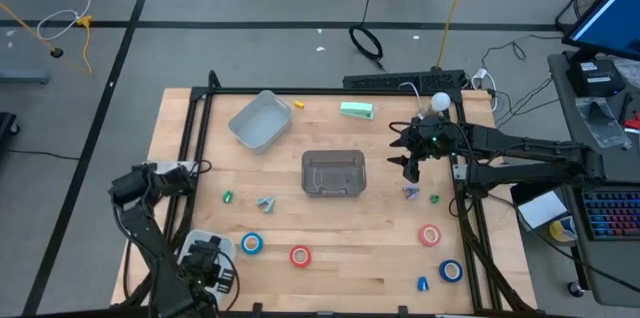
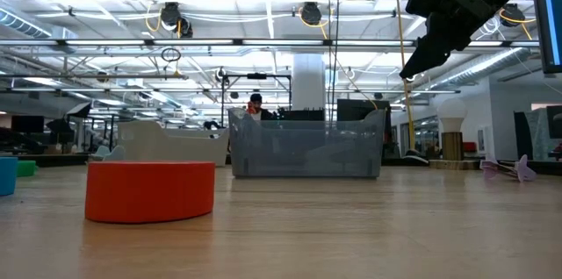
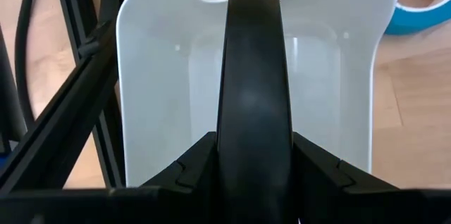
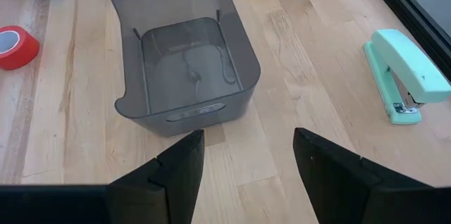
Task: Pick and place Stapler, Stapler remover, tape
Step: Put the black stapler into the white bin, then put the light green stapler into the white bin
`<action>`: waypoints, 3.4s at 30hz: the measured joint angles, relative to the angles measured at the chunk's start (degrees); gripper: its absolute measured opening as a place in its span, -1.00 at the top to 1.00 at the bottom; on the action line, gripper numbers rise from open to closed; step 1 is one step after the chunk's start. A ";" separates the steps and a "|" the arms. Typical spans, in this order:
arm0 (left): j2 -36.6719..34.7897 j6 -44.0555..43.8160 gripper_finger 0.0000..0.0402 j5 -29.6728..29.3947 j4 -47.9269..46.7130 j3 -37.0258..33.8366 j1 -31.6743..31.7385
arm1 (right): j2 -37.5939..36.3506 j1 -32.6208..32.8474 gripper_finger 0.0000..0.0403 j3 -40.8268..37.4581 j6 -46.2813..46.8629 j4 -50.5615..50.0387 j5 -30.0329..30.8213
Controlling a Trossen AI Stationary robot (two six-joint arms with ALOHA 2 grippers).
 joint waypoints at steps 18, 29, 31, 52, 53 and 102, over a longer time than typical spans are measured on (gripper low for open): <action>0.24 -0.83 0.24 -0.72 0.07 -0.01 -0.75 | 0.00 0.02 -0.04 0.00 0.83 0.00 -0.02; 0.51 -0.84 0.35 0.01 8.33 -4.39 -0.38 | 0.00 0.02 -0.04 0.00 0.72 0.00 -0.01; 0.32 -0.83 0.43 -0.58 7.63 -4.39 -0.38 | 0.00 0.02 -0.04 0.00 0.72 0.02 -0.02; -19.02 7.82 0.76 -25.54 1.55 -2.71 5.62 | 0.00 0.02 -0.04 0.00 0.44 3.13 -0.02; -19.75 10.70 0.79 -27.03 1.63 -2.71 7.18 | 0.00 0.02 -0.04 0.00 0.24 3.04 0.00; -6.83 147.90 0.22 -10.07 85.15 -2.31 84.70 | -0.02 -2.11 -0.04 0.00 -4.68 5.20 13.53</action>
